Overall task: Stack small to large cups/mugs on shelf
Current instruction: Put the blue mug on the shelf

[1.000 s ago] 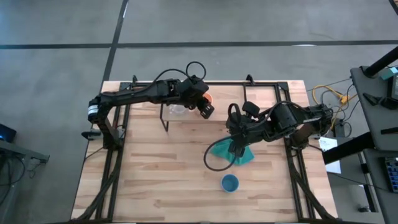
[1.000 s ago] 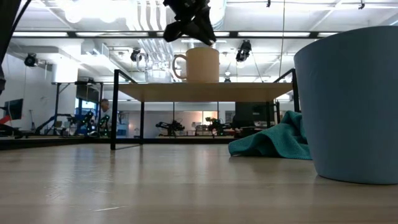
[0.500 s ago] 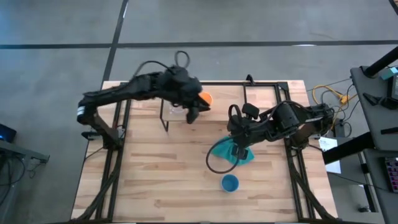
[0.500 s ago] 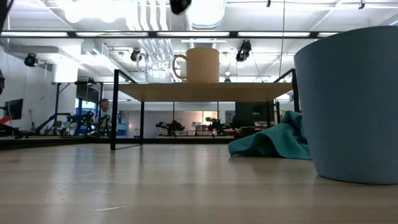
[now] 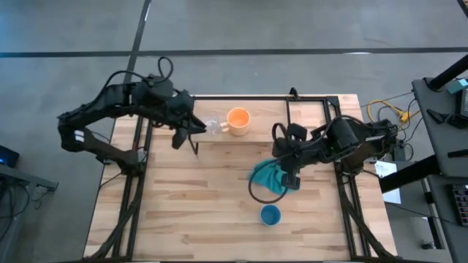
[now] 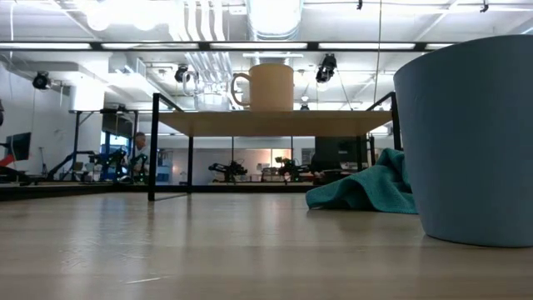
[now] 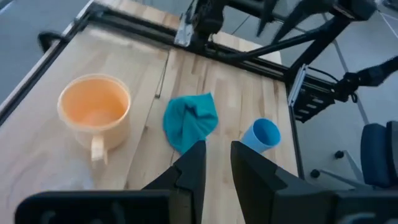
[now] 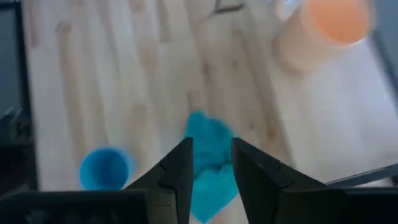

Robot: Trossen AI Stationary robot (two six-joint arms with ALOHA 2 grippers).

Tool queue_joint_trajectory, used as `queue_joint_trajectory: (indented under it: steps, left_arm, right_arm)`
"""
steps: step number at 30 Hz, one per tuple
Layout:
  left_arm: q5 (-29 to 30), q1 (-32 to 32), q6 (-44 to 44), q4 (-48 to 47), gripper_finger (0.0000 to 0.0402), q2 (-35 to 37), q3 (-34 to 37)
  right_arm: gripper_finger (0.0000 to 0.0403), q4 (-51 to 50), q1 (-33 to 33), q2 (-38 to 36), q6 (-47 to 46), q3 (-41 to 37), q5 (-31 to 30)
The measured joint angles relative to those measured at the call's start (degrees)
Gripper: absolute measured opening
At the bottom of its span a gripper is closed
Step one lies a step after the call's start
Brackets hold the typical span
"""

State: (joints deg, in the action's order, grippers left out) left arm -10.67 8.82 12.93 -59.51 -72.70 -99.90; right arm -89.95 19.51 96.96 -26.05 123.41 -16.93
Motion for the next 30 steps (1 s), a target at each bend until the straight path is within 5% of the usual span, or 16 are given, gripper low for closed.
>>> queue_joint_trajectory:
  steps: [6,14,30]
  left_arm:
    - [0.3,0.0,0.2,-3.4,0.0061,3.2,0.9]
    - [0.3,0.1,0.2,-4.0,0.0061,5.4,0.9]
    - [0.3,0.1,-0.3,-4.0,0.0061,6.3,0.9]
  right_arm:
    - [0.0102,-0.1,0.2,-1.3,-0.8,-11.1,7.7]
    - [0.0118,-0.1,0.2,-1.3,-6.2,-23.0,8.9]
    - [0.0211,13.5,0.2,-1.2,-4.0,-29.0,15.5]
